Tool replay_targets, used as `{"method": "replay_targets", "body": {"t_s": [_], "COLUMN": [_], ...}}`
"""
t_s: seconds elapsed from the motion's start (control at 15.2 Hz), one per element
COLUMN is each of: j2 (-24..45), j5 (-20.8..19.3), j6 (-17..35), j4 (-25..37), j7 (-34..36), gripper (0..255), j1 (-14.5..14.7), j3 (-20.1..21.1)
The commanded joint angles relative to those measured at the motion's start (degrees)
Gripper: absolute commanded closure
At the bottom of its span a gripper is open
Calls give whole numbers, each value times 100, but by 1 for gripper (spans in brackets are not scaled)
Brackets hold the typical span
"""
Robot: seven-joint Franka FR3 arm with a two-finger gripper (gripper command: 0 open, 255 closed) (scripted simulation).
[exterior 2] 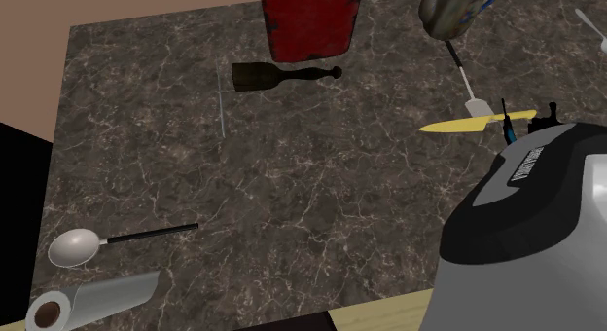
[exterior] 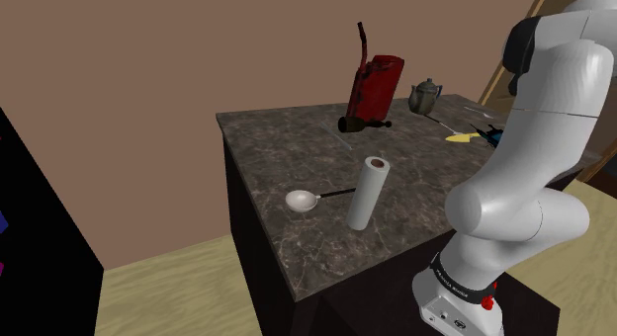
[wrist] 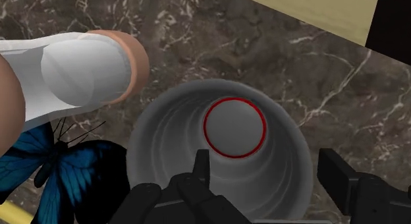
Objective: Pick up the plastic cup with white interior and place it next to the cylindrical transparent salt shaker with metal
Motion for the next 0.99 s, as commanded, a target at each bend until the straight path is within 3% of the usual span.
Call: {"method": "replay_targets", "body": {"t_s": [0.0,0.2,0.46,0.92], "j2": [2,3,-458,-459], "j5": [0,1,-471,-473], "j6": [2,-1,-547,-547], "j4": [-2,2,251,251], "j7": [0,1,304,304], "gripper": [0,0,0,0], "j1": [0,0,224,221], "j3": [1,1,-232,-230]}}
